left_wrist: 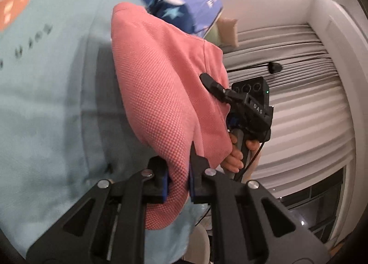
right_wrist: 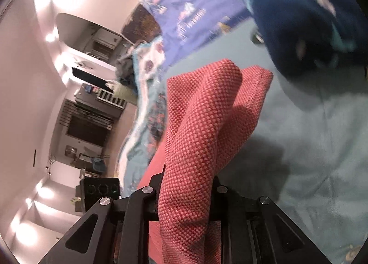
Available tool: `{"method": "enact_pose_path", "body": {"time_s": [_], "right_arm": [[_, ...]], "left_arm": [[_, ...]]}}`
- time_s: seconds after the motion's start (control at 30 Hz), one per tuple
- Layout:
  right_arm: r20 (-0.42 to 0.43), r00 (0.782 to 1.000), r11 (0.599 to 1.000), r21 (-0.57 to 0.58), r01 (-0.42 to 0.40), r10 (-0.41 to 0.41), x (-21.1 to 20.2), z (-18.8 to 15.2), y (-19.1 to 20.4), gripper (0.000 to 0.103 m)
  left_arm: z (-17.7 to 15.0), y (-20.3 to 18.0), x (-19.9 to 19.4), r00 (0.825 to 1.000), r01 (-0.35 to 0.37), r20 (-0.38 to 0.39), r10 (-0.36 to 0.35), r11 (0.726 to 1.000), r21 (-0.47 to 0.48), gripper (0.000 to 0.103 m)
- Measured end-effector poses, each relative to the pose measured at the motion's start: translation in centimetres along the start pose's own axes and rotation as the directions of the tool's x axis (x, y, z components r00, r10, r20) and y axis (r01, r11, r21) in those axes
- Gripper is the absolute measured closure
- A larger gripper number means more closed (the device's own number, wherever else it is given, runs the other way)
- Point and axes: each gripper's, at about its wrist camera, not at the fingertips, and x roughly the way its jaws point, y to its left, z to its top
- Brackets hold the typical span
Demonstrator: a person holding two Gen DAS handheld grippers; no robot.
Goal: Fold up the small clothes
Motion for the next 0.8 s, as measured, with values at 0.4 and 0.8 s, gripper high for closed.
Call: {"method": "enact_pose_path", "body": {"time_s": [0.4, 0.8], "right_arm": [[0.124, 0.992, 0.994, -0.111, 0.001, 0.013, -7.3, 4.7, 7.4, 0.084], [0.277, 0.96, 0.989, -0.13, 0.076, -0.038, -16.0, 15.5, 7.3, 0.084]], "left_arm": [[4.4, -9.5, -1.9, 0.997, 0.059, 0.048, -0.065, 0.991, 0.121, 0.089], [14.0, -16.9, 6.3, 0.993, 0.093, 0.047, -0.105, 0.975, 0.203, 0.089]]}}
